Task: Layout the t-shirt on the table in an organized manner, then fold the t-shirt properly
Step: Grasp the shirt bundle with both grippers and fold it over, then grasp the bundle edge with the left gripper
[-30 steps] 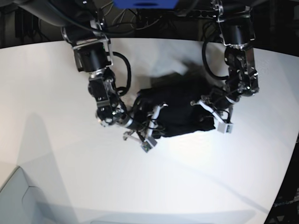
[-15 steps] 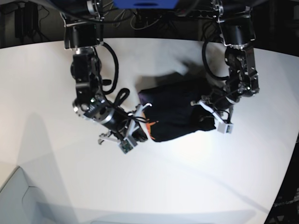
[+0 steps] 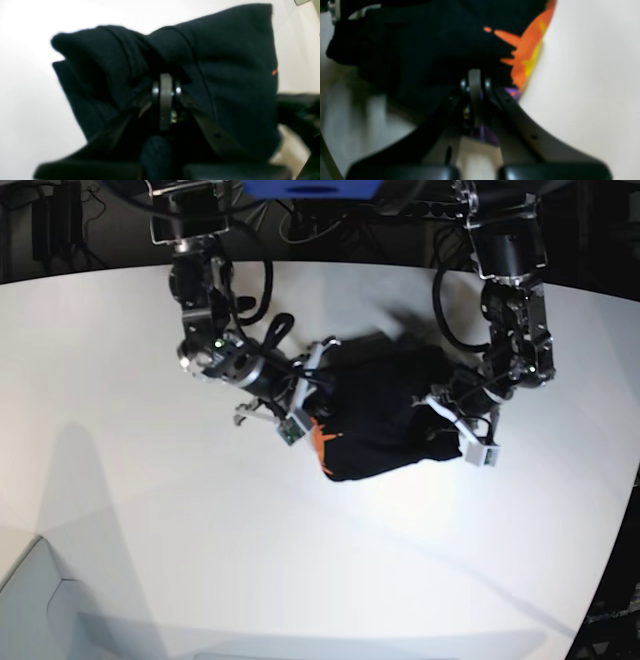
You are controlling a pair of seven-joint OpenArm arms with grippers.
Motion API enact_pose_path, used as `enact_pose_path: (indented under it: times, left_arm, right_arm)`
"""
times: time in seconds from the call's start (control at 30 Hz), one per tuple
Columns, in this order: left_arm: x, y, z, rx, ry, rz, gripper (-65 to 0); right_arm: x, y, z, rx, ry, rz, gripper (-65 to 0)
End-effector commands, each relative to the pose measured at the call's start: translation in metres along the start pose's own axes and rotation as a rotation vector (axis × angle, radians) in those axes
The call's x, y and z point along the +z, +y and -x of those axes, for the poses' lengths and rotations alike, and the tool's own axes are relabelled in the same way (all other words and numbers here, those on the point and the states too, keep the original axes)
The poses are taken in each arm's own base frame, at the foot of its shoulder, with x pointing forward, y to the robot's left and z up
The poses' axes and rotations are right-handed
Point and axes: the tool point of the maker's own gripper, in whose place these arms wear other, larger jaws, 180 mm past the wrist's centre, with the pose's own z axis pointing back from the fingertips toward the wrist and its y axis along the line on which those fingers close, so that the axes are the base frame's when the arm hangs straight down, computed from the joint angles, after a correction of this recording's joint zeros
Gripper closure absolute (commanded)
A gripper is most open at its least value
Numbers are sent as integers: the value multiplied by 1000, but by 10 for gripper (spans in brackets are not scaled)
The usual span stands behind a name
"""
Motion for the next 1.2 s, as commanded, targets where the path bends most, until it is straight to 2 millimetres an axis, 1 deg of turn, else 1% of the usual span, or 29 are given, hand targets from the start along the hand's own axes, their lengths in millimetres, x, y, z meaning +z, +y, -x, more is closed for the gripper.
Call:
enact_pose_path:
  times: [0.0, 0.07, 0.13, 0.2, 0.27, 0.37, 0.4, 0.47, 0.53, 0.57, 0.67, 0.77, 0.8, 0.83, 0.87, 0.97, 1.03, 1.13, 1.17]
  left_arm:
    - [2, 7, -2, -21, 19, -30, -1]
    - [3, 8, -2, -22, 21, -33, -1]
    - [3, 8, -2, -22, 21, -33, -1]
    - [3, 8, -2, -22, 21, -33, -2]
    - [3, 8, -1, -22, 28, -33, -3]
    - [4, 7, -4, -31, 22, -33, -4]
    - [6, 8, -6, -39, 19, -29, -4]
    - [10, 10, -13, -55, 6, -34, -4]
    - [15, 6, -24, -63, -29, -22, -4]
    - [16, 2, -30, -62, -51, -10, -4]
    - [28, -1, -38, -75, -64, 5, -5]
    - [39, -13, -53, -95, -99, 39, -9]
    - [42, -17, -58, -96, -111, 46, -27]
    - [45, -20, -58, -96, -119, 54, -50]
    - [50, -22, -58, -98, -131, 57, -91]
    - [69, -19, -64, -96, -182, 36, -265]
    - [81, -10, -59, -88, -195, 10, -410]
    - [93, 7, -51, -57, -201, -39, -571]
    - [93, 12, -49, -47, -197, -49, -609]
  right_arm:
    - [-3, 1, -5, -1, -15, -11, 0]
    - [-6, 1, 4, -25, -8, -19, 0]
    - [-8, 1, 4, -39, -37, -20, 0]
    - [-7, -1, -1, -36, -66, -16, 0]
    - [1, -9, -5, -7, -73, 6, 0]
    - [12, -17, -21, 39, -92, 34, 0]
    - [17, -19, -30, 59, -103, 47, 0]
    - [34, -31, -39, 80, -113, 101, 0]
    - [52, -39, -55, 110, -142, 148, 0]
    - [59, -41, -59, 123, -148, 167, 0]
    - [78, -46, -62, 135, -150, 213, 0]
    - [89, -51, -52, 115, -139, 247, 0]
    - [90, -51, -48, 109, -132, 249, 0]
    - [90, -49, -44, 104, -125, 246, 0]
    - [91, -47, -40, 99, -118, 243, 0]
    - [93, -43, -27, 90, -94, 237, 0]
    - [97, -44, -21, 100, -77, 241, 0]
    - [102, -43, -13, 106, -60, 242, 0]
    - [103, -43, -11, 111, -51, 243, 0]
